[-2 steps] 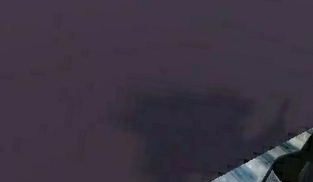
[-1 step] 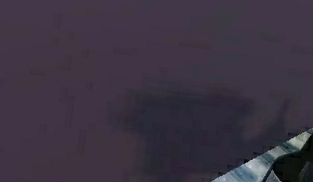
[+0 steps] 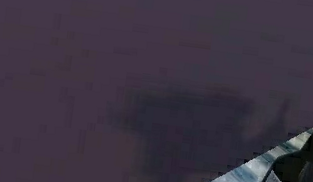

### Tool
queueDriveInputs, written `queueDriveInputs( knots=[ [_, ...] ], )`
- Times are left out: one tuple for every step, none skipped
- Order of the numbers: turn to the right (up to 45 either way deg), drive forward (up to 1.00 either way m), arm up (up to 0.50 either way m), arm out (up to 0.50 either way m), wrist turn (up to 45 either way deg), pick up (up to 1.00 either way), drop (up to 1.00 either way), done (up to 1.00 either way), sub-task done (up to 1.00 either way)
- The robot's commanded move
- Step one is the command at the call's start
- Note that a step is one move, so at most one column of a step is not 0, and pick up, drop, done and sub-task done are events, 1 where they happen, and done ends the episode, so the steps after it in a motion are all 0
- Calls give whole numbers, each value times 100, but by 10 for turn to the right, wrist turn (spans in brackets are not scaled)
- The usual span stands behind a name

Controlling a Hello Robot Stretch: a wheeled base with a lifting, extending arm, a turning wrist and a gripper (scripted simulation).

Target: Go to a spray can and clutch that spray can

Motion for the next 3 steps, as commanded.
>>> queueDriveInputs(
  knots=[
    [0,0,0,0,450,0,0,0,0],
    [0,0,0,0,450,0,0,0,0],
    [0,0,0,0,60,0,0,0,0]
  ],
)
